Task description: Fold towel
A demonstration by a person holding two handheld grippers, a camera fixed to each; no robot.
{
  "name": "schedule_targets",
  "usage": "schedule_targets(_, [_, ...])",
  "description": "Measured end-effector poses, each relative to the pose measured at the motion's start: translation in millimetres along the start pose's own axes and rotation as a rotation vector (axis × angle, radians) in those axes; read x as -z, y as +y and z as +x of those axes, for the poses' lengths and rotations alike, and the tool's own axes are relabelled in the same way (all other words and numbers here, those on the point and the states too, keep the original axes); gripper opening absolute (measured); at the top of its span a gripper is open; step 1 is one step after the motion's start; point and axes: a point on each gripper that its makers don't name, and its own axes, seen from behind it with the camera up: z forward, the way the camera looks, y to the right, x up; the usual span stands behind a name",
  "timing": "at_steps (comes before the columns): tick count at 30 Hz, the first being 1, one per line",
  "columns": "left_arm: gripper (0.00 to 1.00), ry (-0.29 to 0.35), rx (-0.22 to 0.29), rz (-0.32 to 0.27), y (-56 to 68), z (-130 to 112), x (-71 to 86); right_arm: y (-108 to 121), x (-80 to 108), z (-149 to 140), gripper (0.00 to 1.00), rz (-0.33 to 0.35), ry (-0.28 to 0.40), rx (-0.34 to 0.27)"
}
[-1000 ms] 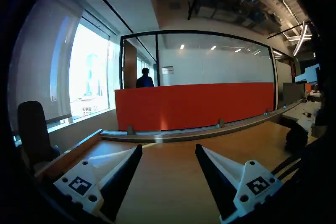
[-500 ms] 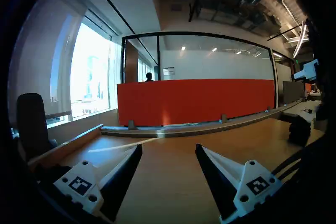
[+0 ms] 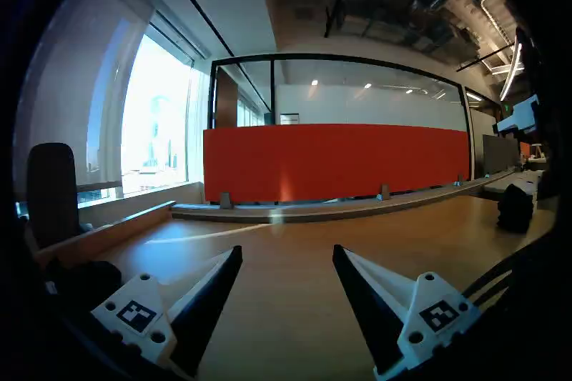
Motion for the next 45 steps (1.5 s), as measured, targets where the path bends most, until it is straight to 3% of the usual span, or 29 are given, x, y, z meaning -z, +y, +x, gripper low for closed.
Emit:
schedule_targets(18, [0.94, -0.002, 0.023, 0.018, -12.8, -20, 1.8, -13, -8.8, -16, 0.93, 0.007, -0.023, 0.025])
schedule_targets(35, [0.94, -0.006, 0.021, 0.024, -13.5, -20, 2.9, -14, -7.5, -15, 0.93, 0.007, -0.024, 0.034])
schedule_targets(45, [0.94, -0.005, 0.021, 0.025, -11.8, -21, 2.4, -4, -2.8, -4, 0.93, 0.012, 0.011, 0.027])
